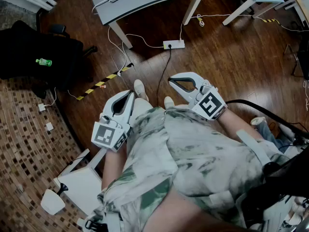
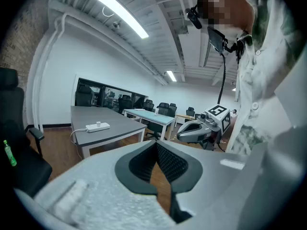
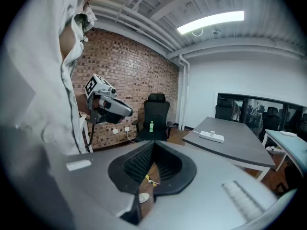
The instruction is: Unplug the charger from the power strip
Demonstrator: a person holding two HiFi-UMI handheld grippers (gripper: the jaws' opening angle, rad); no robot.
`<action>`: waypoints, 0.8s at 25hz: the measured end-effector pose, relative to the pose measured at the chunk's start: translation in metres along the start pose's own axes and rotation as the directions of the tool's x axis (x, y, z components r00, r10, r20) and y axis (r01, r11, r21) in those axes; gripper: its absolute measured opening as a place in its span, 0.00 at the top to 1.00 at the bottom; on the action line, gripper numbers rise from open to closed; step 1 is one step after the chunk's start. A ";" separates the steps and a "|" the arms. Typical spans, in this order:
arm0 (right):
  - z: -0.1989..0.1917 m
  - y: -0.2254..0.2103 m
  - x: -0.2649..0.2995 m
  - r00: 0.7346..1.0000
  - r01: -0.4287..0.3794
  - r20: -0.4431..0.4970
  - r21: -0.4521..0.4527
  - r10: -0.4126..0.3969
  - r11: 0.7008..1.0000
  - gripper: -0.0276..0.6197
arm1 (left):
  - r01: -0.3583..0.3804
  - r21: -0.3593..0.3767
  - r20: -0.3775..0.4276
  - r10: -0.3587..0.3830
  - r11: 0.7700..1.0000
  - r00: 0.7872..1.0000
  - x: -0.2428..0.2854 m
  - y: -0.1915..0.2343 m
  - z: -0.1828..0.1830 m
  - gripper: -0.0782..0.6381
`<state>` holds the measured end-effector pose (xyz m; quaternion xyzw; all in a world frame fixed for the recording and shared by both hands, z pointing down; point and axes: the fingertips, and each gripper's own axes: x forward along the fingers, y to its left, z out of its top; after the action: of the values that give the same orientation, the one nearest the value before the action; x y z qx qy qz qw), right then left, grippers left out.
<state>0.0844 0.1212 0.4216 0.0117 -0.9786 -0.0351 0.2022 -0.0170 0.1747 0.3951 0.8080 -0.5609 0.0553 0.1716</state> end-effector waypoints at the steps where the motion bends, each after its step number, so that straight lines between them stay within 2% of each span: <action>1: 0.003 -0.005 0.012 1.000 0.001 0.001 -0.003 -0.001 1.000 0.95 | 0.011 0.001 0.002 -0.011 1.000 1.000 0.004 0.013 0.001 0.89; 6: 0.017 -0.047 0.072 0.999 0.040 -0.023 0.004 -0.040 0.999 0.95 | 0.071 0.003 0.010 -0.071 0.997 0.997 0.031 0.088 0.019 0.89; 10: 0.042 -0.089 0.126 0.997 0.079 -0.024 -0.001 -0.079 0.997 0.95 | 0.133 0.049 0.008 -0.134 0.990 0.991 0.053 0.152 0.046 0.89; 14: 0.061 -0.117 0.169 0.993 0.117 -0.038 0.017 -0.116 0.993 0.95 | 0.193 0.109 -0.030 -0.191 0.975 0.981 0.067 0.199 0.060 0.89; 16: 0.061 -0.137 0.188 0.991 0.128 -0.044 0.013 -0.127 0.992 0.95 | 0.202 0.119 -0.043 -0.199 0.972 0.979 0.080 0.224 0.064 0.89; 20: 0.054 -0.174 0.211 0.988 0.142 -0.068 0.033 -0.139 0.989 0.95 | 0.199 0.090 -0.046 -0.195 0.976 0.980 0.107 0.259 0.066 0.89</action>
<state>-0.1291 -0.0569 0.4430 0.0856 -0.9687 -0.0302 0.2309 -0.2245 -0.0232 0.4193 0.8657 -0.4715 0.0793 0.1484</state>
